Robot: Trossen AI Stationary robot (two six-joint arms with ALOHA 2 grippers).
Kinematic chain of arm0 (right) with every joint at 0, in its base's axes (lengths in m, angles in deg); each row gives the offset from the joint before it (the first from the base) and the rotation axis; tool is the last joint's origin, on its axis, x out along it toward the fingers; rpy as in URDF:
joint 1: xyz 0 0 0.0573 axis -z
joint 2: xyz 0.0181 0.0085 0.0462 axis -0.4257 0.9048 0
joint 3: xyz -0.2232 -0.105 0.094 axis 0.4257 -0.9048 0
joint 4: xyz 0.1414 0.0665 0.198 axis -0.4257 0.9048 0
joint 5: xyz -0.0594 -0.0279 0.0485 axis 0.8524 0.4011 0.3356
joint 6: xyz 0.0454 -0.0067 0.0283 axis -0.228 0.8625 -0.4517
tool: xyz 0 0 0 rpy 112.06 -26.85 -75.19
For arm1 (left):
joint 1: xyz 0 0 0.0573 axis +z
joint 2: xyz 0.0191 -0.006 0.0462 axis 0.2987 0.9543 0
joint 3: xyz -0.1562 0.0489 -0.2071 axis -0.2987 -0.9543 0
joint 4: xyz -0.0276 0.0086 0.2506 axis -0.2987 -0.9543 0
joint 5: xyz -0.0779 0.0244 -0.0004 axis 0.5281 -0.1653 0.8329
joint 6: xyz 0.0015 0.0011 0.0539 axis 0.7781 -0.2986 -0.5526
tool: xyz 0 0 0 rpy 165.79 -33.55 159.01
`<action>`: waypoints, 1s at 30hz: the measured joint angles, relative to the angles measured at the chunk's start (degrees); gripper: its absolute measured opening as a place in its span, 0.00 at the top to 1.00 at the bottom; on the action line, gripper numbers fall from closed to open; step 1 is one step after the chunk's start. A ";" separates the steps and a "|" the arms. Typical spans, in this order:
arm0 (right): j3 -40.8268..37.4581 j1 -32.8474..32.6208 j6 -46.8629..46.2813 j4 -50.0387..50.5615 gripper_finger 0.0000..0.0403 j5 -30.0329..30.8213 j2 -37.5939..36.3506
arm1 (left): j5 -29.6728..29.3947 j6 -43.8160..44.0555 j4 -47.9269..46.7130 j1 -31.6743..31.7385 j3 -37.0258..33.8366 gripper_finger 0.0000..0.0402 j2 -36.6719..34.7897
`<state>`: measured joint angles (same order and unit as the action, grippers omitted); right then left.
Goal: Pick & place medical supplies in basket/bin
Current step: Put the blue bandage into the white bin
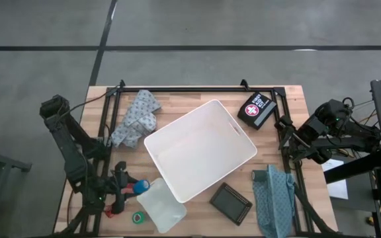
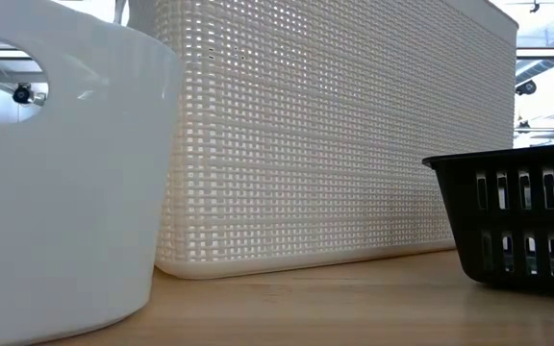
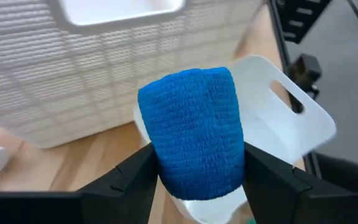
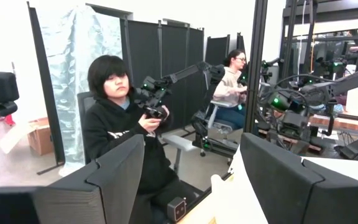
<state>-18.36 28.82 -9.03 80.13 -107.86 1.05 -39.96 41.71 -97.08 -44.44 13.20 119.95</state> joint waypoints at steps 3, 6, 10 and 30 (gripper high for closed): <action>0.00 0.01 0.00 0.00 0.34 0.01 0.00 | 1.26 -2.61 1.63 0.00 -0.05 0.48 0.00; 0.00 0.00 0.00 0.00 0.34 0.00 -0.01 | 1.64 -5.37 2.98 0.04 -0.10 0.48 0.00; 0.00 0.02 0.00 0.00 0.36 -0.01 -0.02 | 2.41 -10.16 5.39 0.08 -0.10 0.48 0.00; 0.00 0.01 0.00 0.00 0.36 0.00 -0.01 | 17.12 -27.10 12.82 11.76 -0.21 0.48 10.88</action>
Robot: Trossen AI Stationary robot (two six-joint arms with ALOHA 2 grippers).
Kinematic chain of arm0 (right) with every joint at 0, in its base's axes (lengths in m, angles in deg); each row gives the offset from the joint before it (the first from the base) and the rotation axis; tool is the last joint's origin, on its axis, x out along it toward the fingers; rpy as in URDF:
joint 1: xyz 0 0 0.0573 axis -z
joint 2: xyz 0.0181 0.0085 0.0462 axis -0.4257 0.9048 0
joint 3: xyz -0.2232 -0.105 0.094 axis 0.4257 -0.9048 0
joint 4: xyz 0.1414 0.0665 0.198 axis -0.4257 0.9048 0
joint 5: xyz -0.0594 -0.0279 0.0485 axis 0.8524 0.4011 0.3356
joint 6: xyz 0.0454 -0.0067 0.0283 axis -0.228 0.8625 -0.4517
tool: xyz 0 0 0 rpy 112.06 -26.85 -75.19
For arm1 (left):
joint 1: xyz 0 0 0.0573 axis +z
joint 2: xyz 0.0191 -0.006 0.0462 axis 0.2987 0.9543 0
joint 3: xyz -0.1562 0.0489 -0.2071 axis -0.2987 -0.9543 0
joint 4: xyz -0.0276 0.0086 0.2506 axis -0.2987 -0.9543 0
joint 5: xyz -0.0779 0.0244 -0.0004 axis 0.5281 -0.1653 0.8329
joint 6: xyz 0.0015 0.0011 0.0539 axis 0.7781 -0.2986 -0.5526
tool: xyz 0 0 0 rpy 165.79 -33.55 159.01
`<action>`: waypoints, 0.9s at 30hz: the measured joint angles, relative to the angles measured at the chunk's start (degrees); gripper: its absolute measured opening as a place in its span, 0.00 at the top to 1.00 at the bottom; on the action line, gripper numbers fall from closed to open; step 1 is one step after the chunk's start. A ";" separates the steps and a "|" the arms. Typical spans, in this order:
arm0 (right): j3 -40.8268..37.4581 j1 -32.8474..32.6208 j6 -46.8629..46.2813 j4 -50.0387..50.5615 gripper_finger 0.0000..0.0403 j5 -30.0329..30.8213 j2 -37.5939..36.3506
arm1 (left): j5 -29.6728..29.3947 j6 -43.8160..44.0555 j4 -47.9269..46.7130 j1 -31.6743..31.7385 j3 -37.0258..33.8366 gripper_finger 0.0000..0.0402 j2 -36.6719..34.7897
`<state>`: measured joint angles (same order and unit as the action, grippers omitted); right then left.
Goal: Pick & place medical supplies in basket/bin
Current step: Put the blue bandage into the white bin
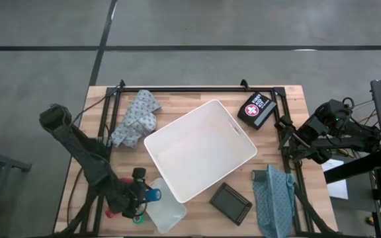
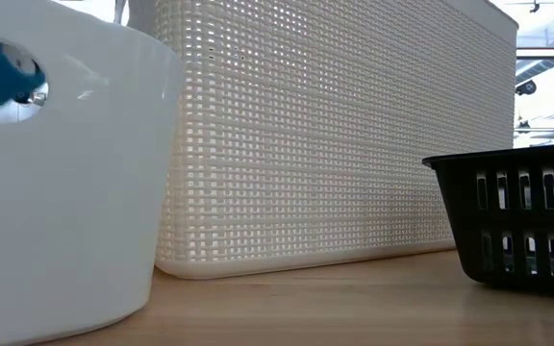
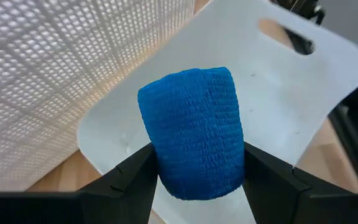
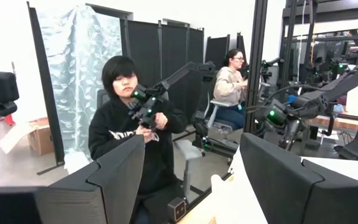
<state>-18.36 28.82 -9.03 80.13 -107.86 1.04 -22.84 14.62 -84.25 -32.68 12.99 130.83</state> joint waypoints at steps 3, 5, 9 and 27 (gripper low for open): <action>0.00 0.01 0.00 0.00 0.36 -0.01 0.00 | 0.22 -1.54 0.05 0.30 0.11 0.48 2.43; 0.00 0.01 0.00 0.00 0.35 0.00 0.01 | 0.22 -2.96 0.36 0.41 0.15 0.48 3.82; 0.00 -0.01 0.00 0.00 0.34 0.01 0.01 | 0.17 -4.94 0.20 0.73 0.15 0.48 6.75; 0.00 0.01 0.00 0.00 0.34 0.01 -0.01 | 1.84 -3.16 1.31 1.09 0.09 0.48 10.62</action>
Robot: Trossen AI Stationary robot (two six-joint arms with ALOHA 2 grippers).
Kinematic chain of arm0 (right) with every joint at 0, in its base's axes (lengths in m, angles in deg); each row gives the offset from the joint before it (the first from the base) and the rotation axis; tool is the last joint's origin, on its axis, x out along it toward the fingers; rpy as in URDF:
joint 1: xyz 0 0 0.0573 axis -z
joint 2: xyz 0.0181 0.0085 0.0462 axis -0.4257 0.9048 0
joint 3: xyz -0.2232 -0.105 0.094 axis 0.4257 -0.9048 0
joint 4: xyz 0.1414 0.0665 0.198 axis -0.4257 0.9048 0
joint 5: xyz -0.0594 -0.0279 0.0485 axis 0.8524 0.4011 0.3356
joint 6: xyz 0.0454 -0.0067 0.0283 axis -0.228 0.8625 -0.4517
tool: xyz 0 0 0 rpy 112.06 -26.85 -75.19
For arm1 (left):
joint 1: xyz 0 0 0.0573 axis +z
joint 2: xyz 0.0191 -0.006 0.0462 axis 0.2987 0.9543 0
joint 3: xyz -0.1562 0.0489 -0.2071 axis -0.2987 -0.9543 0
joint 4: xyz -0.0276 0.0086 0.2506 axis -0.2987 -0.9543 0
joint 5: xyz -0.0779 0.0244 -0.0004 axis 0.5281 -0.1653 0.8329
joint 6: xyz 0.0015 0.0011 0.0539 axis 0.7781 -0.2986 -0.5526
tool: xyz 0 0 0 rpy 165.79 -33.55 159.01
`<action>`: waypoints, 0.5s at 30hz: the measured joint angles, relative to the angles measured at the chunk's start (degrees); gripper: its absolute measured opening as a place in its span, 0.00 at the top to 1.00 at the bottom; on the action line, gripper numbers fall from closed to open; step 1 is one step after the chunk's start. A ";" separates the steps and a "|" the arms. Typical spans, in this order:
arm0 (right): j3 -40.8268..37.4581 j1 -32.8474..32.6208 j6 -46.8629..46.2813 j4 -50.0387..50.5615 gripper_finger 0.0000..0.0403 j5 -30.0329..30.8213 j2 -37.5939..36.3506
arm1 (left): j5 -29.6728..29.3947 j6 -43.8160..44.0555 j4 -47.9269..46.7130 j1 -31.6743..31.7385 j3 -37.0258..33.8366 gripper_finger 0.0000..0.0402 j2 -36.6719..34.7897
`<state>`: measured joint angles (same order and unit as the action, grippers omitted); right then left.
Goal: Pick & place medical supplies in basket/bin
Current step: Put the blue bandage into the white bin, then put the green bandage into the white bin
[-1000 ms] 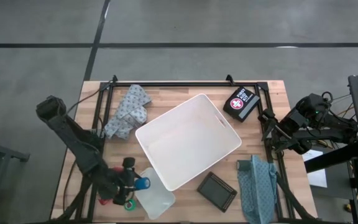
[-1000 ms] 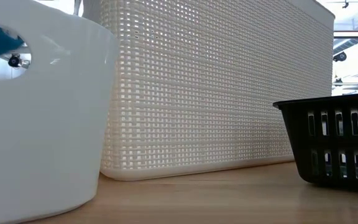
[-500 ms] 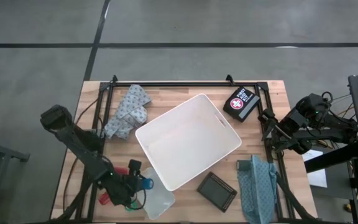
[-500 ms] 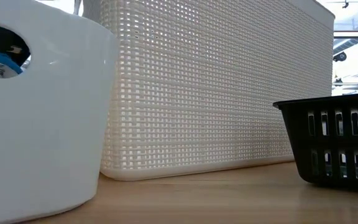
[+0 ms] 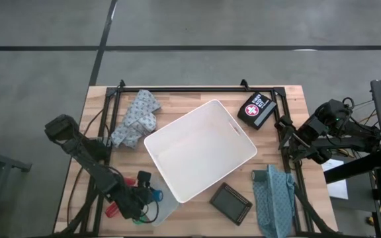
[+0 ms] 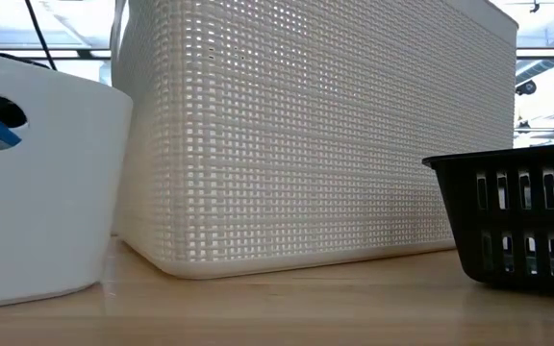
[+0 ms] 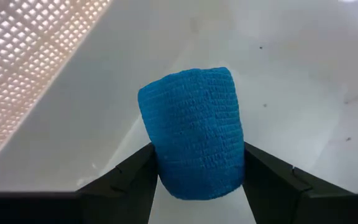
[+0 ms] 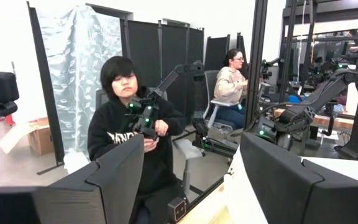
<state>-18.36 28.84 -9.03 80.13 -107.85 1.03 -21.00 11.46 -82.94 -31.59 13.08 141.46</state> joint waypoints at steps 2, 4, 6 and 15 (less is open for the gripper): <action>0.00 -0.02 0.00 0.00 0.34 -0.01 0.02 | 0.06 0.18 -0.19 0.00 0.00 0.47 0.00; 0.00 -0.02 0.00 0.00 0.34 -0.01 0.01 | -0.02 1.34 -0.19 0.02 0.00 0.46 0.01; 0.00 0.00 0.00 0.00 0.34 -0.02 0.02 | -0.41 2.78 -0.57 0.05 0.00 0.44 0.00; 0.00 -0.01 0.00 0.00 0.35 -0.01 0.01 | -0.79 5.07 -0.84 0.22 0.00 0.28 0.00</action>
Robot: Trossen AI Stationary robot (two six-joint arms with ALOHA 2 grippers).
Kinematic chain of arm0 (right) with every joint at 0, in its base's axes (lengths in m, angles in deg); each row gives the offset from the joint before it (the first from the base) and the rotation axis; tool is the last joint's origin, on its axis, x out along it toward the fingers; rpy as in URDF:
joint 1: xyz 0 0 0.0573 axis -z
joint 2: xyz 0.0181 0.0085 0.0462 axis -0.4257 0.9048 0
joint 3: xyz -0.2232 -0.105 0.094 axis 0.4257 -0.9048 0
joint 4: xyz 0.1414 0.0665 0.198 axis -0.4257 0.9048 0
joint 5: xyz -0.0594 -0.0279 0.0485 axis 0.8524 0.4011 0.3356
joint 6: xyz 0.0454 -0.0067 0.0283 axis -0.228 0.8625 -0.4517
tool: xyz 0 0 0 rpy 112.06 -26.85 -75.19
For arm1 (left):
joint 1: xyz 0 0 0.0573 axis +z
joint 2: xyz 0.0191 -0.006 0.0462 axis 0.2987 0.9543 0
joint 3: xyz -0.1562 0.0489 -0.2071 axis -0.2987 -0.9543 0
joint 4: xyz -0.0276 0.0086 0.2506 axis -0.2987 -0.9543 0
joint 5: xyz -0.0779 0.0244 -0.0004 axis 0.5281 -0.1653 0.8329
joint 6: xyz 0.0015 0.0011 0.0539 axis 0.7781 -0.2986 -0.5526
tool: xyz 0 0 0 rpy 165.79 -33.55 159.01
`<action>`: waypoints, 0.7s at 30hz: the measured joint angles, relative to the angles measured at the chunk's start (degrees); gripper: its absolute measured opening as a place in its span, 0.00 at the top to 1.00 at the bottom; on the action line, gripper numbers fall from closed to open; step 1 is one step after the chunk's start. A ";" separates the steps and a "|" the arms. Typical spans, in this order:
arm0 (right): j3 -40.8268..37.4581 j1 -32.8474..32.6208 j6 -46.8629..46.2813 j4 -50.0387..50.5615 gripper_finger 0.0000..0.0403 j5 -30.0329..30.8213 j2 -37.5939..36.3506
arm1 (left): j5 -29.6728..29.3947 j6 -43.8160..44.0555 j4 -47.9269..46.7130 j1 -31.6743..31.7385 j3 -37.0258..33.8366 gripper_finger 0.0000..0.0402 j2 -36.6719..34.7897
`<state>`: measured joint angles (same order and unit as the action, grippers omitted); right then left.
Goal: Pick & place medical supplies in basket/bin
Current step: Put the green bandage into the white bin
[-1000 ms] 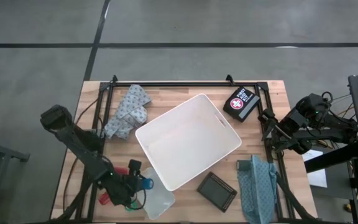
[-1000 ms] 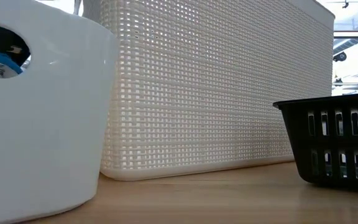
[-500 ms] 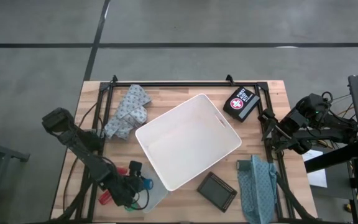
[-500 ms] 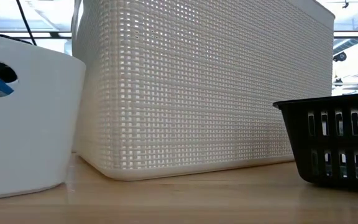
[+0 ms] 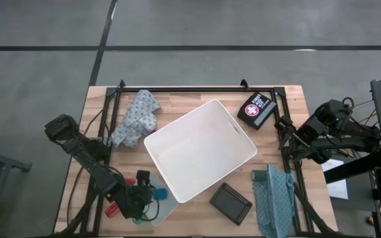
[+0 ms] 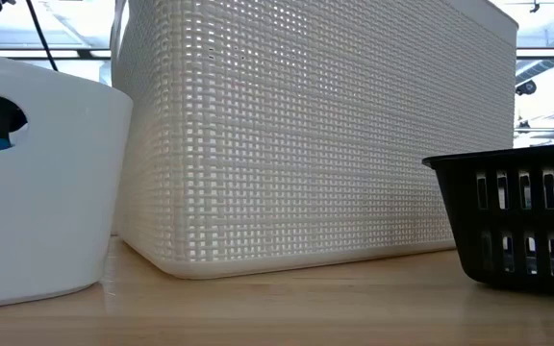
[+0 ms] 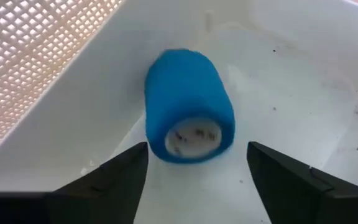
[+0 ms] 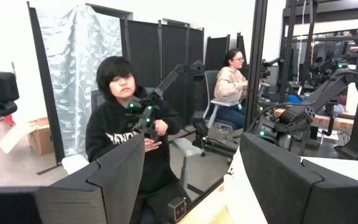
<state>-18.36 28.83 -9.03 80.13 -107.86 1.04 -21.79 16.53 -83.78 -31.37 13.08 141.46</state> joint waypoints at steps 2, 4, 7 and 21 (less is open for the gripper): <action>0.00 -0.01 0.00 0.00 0.35 0.00 0.01 | -0.02 0.59 -0.02 0.11 0.00 0.25 0.00; 0.00 0.01 0.00 0.00 0.34 0.00 -0.01 | -0.02 0.76 0.00 0.13 0.00 0.23 0.00; 0.01 0.00 0.00 0.00 0.34 0.00 0.00 | -0.02 0.76 -0.12 0.11 0.00 0.21 -0.14; 0.00 0.00 0.00 0.00 0.36 0.00 0.00 | -3.11 3.52 -3.04 -0.67 0.00 0.19 -13.87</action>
<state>-18.36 28.83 -9.03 80.13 -107.86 1.04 -24.90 20.06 -86.82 -32.04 13.08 127.58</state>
